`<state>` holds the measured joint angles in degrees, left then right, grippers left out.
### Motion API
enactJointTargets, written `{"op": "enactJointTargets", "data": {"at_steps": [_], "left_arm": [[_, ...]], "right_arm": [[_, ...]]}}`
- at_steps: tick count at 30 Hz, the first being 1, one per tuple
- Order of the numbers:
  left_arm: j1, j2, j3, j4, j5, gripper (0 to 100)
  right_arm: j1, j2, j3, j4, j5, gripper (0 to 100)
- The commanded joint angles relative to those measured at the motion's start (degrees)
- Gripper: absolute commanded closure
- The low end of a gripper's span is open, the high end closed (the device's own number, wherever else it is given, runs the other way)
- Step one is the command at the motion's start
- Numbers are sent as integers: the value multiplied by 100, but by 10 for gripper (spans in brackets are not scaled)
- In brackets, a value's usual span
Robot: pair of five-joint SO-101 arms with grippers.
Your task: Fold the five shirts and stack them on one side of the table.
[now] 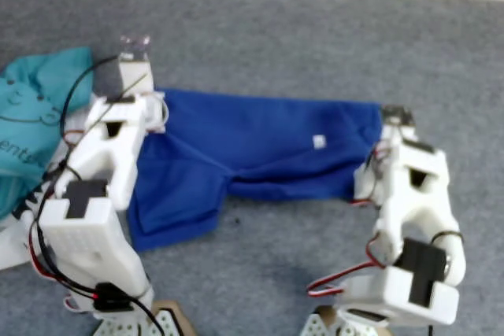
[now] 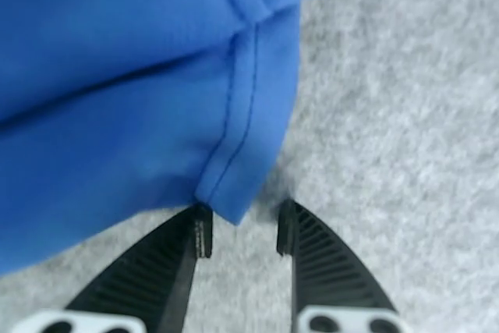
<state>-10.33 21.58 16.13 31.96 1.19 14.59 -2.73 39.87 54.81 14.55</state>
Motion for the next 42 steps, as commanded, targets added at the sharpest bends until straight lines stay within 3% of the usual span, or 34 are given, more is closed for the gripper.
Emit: {"op": "enactJointTargets", "data": {"at_steps": [1,6,12,22,25,31,37,42], "left_arm": [[-127,-48,-145,132,44,993],[-136,-268,110,114,44,993],[-136,-514,549,-299,44,993],[-136,-884,1270,-1134,35,993],[-136,-884,1270,-1125,35,993],[-127,-884,1262,-1125,26,993],[-127,-884,1262,-1125,26,993],[-127,-884,1262,-1125,18,993]], "right_arm": [[-136,198,40,-637,35,853],[110,470,-321,-884,-281,998],[734,462,-567,-848,-255,993],[1367,462,-1235,576,290,992],[1367,462,-1543,1235,510,975],[1393,462,-2695,2123,404,807],[927,505,-3908,2123,-334,841],[-136,884,-4013,1508,-659,998]]}}
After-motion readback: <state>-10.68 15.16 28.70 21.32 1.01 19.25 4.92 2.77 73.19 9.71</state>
